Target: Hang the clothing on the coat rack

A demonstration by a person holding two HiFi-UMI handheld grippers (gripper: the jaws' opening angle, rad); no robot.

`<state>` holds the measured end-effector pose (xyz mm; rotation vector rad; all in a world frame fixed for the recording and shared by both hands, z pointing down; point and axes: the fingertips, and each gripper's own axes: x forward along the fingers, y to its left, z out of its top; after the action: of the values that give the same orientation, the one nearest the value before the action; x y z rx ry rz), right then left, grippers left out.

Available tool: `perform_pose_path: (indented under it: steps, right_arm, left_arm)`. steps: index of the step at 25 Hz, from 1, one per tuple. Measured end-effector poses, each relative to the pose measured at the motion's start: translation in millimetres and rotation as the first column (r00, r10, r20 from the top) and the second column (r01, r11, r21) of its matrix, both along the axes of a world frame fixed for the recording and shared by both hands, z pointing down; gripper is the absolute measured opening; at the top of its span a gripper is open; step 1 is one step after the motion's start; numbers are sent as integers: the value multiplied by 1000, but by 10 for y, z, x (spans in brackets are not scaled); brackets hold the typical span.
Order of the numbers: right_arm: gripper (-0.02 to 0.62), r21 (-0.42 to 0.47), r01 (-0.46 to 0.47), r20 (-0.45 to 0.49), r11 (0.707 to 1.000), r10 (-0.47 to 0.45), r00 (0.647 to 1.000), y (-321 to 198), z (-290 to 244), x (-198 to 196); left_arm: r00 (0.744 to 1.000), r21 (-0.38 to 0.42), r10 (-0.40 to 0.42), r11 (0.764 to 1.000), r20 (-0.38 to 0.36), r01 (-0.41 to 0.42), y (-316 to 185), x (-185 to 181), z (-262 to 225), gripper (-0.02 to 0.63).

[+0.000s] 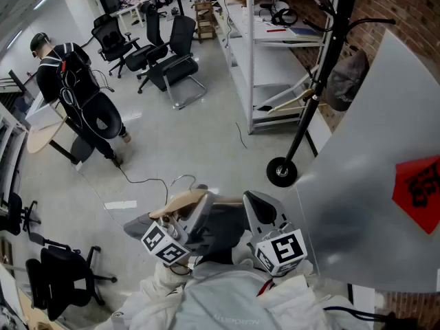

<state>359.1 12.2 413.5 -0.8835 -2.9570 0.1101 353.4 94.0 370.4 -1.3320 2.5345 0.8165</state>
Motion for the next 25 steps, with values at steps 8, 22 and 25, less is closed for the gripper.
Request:
perform_pose_path:
  steps: [8, 22, 25]
  right_arm:
    - [25, 4, -14, -4, 1000, 14, 1000, 170, 41, -536]
    - [25, 16, -24, 17, 1000, 24, 1000, 671, -90, -1948]
    - [25, 16, -35, 21, 999, 35, 999, 777, -122, -2207]
  left_arm:
    - [1000, 15, 8, 1000, 15, -8, 179, -546, -3, 101]
    - [998, 41, 44, 998, 48, -46, 603, -1952, -183, 101]
    - [997, 37, 54, 998, 50, -55, 704, -2206, -204, 103]
